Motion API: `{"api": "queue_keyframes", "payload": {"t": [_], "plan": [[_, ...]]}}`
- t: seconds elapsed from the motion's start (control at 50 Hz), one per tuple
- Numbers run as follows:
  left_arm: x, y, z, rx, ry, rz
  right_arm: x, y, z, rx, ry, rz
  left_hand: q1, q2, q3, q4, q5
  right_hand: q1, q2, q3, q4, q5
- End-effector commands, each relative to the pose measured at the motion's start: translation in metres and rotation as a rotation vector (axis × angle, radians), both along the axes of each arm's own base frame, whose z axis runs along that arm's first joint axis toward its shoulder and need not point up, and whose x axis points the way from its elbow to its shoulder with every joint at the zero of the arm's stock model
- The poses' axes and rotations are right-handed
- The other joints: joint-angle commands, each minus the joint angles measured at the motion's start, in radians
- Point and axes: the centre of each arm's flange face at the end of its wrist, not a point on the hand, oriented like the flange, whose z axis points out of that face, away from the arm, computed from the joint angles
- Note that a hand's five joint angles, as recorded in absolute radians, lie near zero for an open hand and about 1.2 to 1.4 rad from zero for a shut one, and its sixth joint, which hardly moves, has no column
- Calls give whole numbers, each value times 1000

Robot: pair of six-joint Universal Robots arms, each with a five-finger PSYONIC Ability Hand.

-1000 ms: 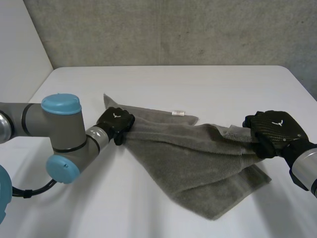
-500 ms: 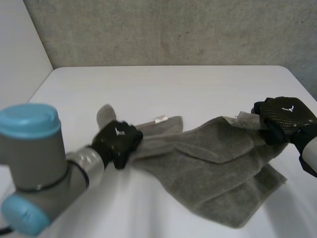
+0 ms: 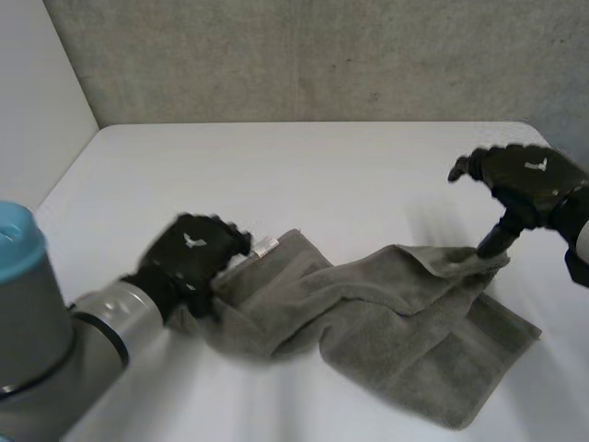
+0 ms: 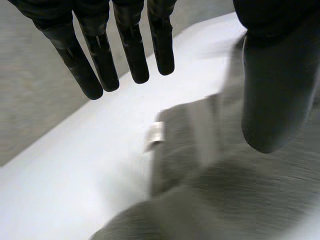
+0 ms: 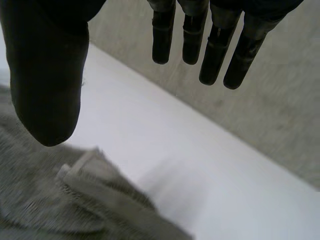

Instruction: Fold the towel.

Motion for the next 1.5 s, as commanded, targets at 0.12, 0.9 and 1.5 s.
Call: {"api": "queue_keyframes", "payload": {"t": [0.12,0.9,1.5], "plan": [[29,-35,-5,16,-6,133,45,25,3,-55,59,163,-191,-187,-180,-202,-342,-81,-79,-83,-54,-25],[22,-46,-40,193,-119,111,74,-41,-119,106,502,177,757,762,768,746,606,-25,-23,-27,2,31],[-1,-82,133,-461,449,120,66,-37,18,-431,-158,17,848,852,859,837,697,1002,1003,999,1028,1057]]}}
